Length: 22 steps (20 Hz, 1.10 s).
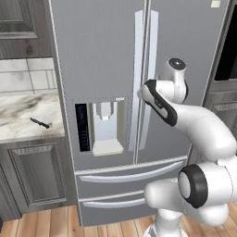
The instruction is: Retrieve the butter from the fridge and place it on a plate on the dining table. Then retrieve the butter knife by the fridge and place it near the plate.
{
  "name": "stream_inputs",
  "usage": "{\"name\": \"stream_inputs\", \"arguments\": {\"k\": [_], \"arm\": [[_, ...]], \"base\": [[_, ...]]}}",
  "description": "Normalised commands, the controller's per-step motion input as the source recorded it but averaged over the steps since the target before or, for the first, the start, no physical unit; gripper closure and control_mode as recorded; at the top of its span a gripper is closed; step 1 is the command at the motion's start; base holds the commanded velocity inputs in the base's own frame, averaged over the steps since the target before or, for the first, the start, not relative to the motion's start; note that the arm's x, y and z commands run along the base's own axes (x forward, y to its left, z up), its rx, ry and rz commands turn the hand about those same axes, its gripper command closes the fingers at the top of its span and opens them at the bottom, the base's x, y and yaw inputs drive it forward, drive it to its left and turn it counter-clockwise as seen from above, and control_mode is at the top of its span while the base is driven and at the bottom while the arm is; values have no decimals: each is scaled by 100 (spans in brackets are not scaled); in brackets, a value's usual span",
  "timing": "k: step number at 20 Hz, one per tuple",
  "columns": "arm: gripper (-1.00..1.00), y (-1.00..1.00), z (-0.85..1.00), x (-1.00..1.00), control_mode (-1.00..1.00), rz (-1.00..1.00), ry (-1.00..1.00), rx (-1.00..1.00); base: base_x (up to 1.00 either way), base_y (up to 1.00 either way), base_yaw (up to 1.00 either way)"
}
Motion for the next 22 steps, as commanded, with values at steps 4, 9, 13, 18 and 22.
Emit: {"name": "stream_inputs", "arguments": {"k": [4,9,13,18,22], "arm": [[-100,0,0,55,-100,0,-4,0],[-100,0,-1,53,-100,1,-12,0],[-100,0,-10,41,-100,1,-12,0],[-100,0,-13,32,-100,3,-11,0],[-100,0,-19,33,-100,5,-7,1]], "base": [[0,0,0],[0,0,0],[0,0,0],[0,0,0],[0,0,0]]}}
